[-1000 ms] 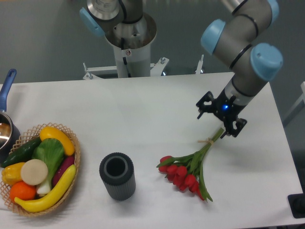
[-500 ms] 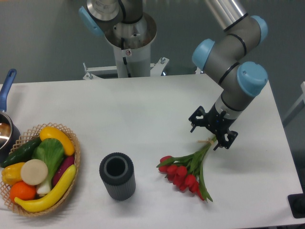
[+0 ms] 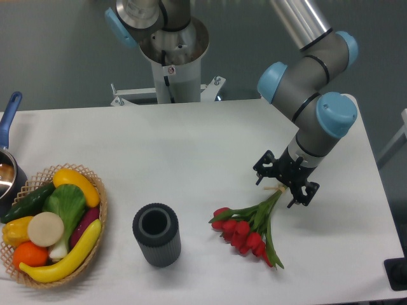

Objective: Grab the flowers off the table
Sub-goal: 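Lower the gripper around the tulip stems near the twine tie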

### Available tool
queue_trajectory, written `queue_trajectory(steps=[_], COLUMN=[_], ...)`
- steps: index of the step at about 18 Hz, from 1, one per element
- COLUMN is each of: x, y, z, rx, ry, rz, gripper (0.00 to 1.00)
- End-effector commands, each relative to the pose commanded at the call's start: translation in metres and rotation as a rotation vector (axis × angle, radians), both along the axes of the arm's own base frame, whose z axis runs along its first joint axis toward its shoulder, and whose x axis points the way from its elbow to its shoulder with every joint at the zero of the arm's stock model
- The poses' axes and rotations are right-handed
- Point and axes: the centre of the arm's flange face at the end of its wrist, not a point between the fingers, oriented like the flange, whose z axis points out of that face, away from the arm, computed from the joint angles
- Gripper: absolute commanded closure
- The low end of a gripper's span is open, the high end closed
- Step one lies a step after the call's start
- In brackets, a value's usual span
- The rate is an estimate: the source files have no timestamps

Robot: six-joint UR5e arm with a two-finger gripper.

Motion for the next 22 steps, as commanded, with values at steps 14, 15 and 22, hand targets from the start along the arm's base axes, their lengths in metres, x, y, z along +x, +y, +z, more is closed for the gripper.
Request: queue_trajectory(steps=[14,15,22], x=[0.03,0.031,0.029], y=[0.017,0.018,0.019], z=[-0.045,-0.046,-0.056], rx=[-0.091,-0.092,-0.072], ry=[-0.033,-0.032,0.009], rz=[0.026,0.025,0.028], gripper=[0.0,0.0,0.0])
